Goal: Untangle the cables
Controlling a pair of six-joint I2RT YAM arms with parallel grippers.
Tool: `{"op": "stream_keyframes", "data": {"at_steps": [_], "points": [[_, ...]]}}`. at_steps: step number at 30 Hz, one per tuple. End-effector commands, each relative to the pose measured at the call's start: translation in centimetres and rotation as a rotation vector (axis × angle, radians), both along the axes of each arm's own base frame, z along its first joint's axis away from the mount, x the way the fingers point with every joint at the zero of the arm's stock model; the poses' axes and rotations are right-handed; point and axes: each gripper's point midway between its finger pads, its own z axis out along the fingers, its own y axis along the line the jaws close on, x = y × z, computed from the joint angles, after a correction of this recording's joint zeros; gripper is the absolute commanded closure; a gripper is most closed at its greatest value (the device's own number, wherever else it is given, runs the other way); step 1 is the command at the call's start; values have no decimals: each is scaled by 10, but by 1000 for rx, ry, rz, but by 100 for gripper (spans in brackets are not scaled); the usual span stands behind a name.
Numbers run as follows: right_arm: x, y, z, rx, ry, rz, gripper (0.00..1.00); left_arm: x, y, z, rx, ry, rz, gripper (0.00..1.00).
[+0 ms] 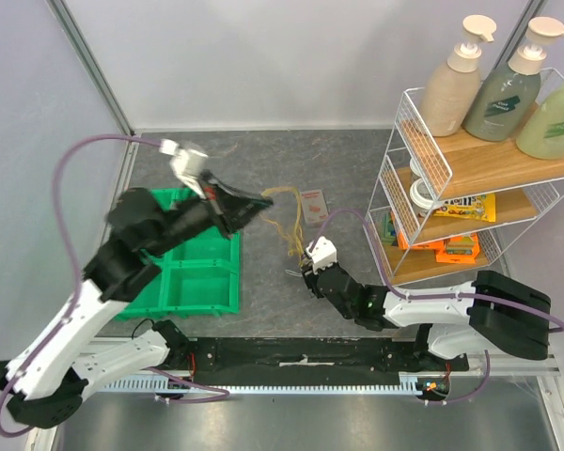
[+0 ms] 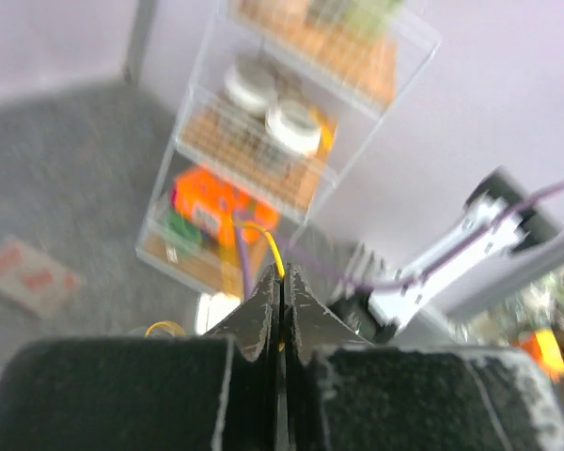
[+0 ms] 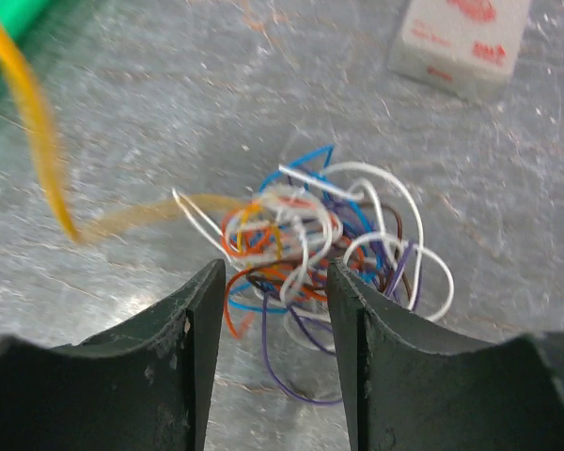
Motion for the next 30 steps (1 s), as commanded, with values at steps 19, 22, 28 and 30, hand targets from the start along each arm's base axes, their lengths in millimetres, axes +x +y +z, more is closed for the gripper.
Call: {"op": "stream_keyframes", "data": {"at_steps": [19,22,28,30], "points": [[-7,7,37,9,-26,111,14,98,96,79,260,-169,687,98],[-9,1,42,0,-69,139,13,131,107,48,316,-98,720,98],[-16,-13,51,103,-131,149,13,180,130,3,218,43,698,98],[-17,-17,58,126,-149,149,12,193,135,-14,226,83,705,98]]}}
